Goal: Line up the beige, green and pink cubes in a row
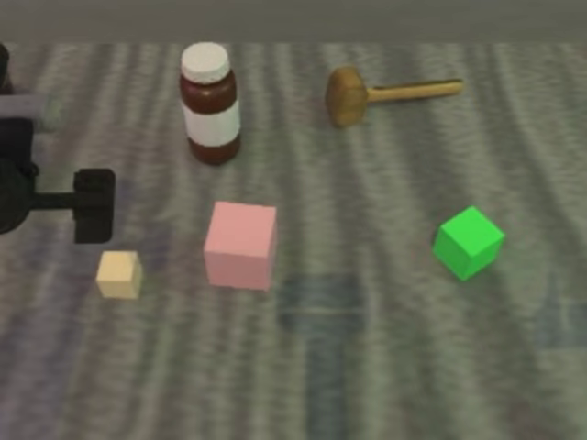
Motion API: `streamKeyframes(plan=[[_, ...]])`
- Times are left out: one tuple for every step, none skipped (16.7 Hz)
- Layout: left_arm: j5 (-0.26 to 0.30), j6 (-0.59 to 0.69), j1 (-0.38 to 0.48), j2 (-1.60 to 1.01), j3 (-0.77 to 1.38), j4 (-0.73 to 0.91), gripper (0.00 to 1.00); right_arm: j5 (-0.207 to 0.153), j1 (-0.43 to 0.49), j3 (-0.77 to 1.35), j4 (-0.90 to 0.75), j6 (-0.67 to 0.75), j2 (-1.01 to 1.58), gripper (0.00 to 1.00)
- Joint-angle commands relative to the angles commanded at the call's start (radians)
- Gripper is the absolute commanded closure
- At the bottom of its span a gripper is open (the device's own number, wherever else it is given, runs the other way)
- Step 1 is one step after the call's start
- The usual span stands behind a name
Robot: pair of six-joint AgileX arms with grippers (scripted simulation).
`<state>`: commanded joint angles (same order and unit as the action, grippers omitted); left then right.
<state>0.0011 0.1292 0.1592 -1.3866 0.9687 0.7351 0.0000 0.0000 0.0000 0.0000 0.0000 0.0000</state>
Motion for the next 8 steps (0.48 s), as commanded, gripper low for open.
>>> streamKeyframes(plan=[[0.001,0.008,0.01,-0.084,0.06,0.046,0.0,0.0,0.0,0.0,0.0,0.0,0.0,0.0],[0.001,0.015,0.02,-0.165,0.118,0.088,0.0,0.0,0.0,0.0,0.0,0.0,0.0,0.0],[0.001,0.022,0.029,-0.242,0.172,0.127,0.0,0.0,0.0,0.0,0.0,0.0,0.0,0.0],[0.001,0.029,0.037,-0.311,0.222,0.161,0.0,0.0,0.0,0.0,0.0,0.0,0.0,0.0],[0.001,0.035,0.044,-0.371,0.268,0.192,0.0,0.0,0.0,0.0,0.0,0.0,0.0,0.0],[0.001,0.04,0.05,-0.422,0.309,0.219,0.0,0.0,0.0,0.0,0.0,0.0,0.0,0.0],[0.001,0.045,0.055,-0.465,0.343,0.241,0.0,0.0,0.0,0.0,0.0,0.0,0.0,0.0],[0.0,0.048,0.059,-0.499,0.371,0.258,0.0,0.0,0.0,0.0,0.0,0.0,0.0,0.0]])
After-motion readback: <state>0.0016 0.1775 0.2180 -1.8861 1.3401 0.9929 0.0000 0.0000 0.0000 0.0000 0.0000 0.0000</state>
